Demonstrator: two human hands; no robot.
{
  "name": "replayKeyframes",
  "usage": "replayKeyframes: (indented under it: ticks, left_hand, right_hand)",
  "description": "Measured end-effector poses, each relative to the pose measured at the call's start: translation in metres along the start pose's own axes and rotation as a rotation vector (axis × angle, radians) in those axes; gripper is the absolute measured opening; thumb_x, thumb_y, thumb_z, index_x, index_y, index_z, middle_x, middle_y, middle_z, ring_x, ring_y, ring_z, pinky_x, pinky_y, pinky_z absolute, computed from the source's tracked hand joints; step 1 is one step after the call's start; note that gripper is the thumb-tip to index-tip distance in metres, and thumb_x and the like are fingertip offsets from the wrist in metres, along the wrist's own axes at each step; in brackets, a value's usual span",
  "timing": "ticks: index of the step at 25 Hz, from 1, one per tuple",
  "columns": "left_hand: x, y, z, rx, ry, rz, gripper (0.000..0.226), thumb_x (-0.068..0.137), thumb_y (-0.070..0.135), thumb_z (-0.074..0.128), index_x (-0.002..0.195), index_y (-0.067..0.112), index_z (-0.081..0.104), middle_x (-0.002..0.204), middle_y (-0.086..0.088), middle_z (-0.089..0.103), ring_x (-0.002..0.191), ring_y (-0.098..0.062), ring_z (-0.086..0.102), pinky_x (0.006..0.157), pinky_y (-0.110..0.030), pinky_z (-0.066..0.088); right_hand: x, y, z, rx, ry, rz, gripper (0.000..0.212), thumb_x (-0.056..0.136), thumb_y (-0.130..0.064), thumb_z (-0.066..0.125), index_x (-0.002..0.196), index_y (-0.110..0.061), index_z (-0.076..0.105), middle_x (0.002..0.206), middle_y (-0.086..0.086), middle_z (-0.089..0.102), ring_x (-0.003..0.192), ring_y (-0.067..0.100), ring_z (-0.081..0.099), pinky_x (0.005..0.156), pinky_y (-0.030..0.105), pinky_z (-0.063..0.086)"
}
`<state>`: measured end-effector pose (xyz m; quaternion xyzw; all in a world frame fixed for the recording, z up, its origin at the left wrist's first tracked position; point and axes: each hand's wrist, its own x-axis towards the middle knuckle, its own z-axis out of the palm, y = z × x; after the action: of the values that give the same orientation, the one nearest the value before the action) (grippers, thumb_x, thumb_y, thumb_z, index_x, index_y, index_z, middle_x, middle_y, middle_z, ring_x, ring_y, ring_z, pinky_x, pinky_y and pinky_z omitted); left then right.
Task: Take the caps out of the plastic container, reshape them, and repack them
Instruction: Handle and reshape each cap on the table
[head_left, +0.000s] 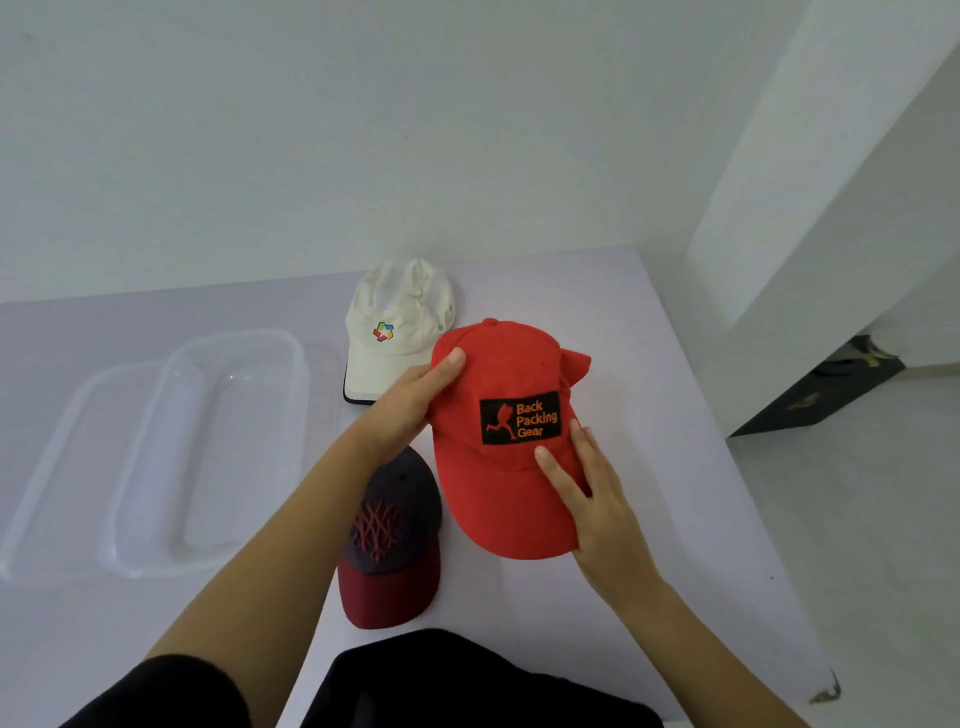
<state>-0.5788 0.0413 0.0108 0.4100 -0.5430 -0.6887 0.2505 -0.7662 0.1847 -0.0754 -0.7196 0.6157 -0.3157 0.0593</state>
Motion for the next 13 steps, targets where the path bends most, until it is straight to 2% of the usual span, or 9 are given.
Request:
replayKeyframes:
  ticks: [1,3,5,6,8,9,11,13]
  left_hand:
    - [-0.002,0.003,-0.004,0.017,0.006,-0.017,0.034,0.092,0.043,0.049,0.113,0.022,0.067,0.113,0.0,0.072,0.11,-0.017,0.064,0.1,-0.034,0.047]
    - [-0.007,0.01,-0.012,0.001,0.069,-0.017,0.031,0.092,0.032,0.051,0.113,0.014,0.066,0.106,-0.005,0.073,0.102,-0.02,0.067,0.093,-0.033,0.052]
    - [-0.011,0.015,-0.017,0.042,0.122,0.028,0.028,0.095,0.032,0.05,0.109,0.015,0.068,0.1,-0.004,0.074,0.095,-0.018,0.069,0.085,-0.031,0.054]
    - [-0.014,0.017,-0.019,0.08,0.134,0.045,0.028,0.096,0.033,0.049,0.108,0.017,0.068,0.096,-0.002,0.075,0.091,-0.015,0.07,0.08,-0.027,0.055]
    - [-0.02,0.021,-0.015,0.126,0.113,0.066,0.027,0.097,0.032,0.046,0.108,0.018,0.067,0.09,0.003,0.075,0.084,-0.01,0.07,0.071,-0.02,0.054]
    - [-0.021,0.024,-0.009,0.133,0.086,0.072,0.027,0.098,0.032,0.045,0.108,0.019,0.066,0.09,0.003,0.075,0.083,-0.01,0.07,0.07,-0.019,0.054]
    - [-0.023,0.028,0.01,0.155,0.039,0.1,0.026,0.098,0.032,0.044,0.106,0.021,0.066,0.089,0.002,0.073,0.08,-0.009,0.069,0.069,-0.019,0.055]
    - [-0.021,0.028,0.026,0.177,0.064,0.145,0.026,0.096,0.035,0.045,0.103,0.022,0.066,0.09,0.0,0.071,0.083,-0.011,0.067,0.073,-0.024,0.056]
  right_hand:
    - [-0.002,0.003,-0.001,-0.004,-0.02,-0.035,0.07,0.089,-0.016,0.044,0.148,-0.039,0.013,0.152,0.01,0.02,0.138,0.028,0.024,0.103,0.045,0.032]
    - [-0.003,0.009,-0.006,-0.014,-0.131,-0.092,0.091,0.08,0.001,0.056,0.148,-0.039,0.01,0.155,0.006,0.017,0.138,0.023,0.027,0.1,0.036,0.043]
    - [0.006,0.015,-0.017,0.084,-0.264,-0.009,0.101,0.074,0.012,0.05,0.146,-0.044,0.006,0.159,-0.006,0.007,0.142,0.012,0.02,0.105,0.032,0.041]
    - [0.013,0.015,-0.023,0.197,-0.282,0.093,0.093,0.078,0.01,0.045,0.144,-0.046,0.009,0.158,-0.011,0.006,0.143,0.006,0.016,0.11,0.031,0.036]
    - [0.033,0.006,-0.036,0.439,-0.165,0.291,0.059,0.095,-0.013,0.045,0.142,-0.039,0.02,0.155,-0.014,0.015,0.142,0.0,0.017,0.116,0.03,0.025]
    - [0.046,-0.001,-0.042,0.585,-0.135,0.378,0.051,0.097,-0.03,0.046,0.143,-0.034,0.024,0.152,-0.015,0.022,0.14,-0.001,0.021,0.115,0.026,0.025]
    - [0.07,-0.016,-0.049,0.921,-0.21,0.454,0.064,0.087,-0.052,0.044,0.143,-0.024,0.032,0.145,-0.014,0.037,0.134,0.002,0.037,0.105,0.016,0.036]
    - [0.085,-0.027,-0.05,1.143,-0.307,0.461,0.067,0.08,-0.063,0.052,0.131,-0.019,0.051,0.131,-0.003,0.059,0.12,0.012,0.056,0.094,0.021,0.048]
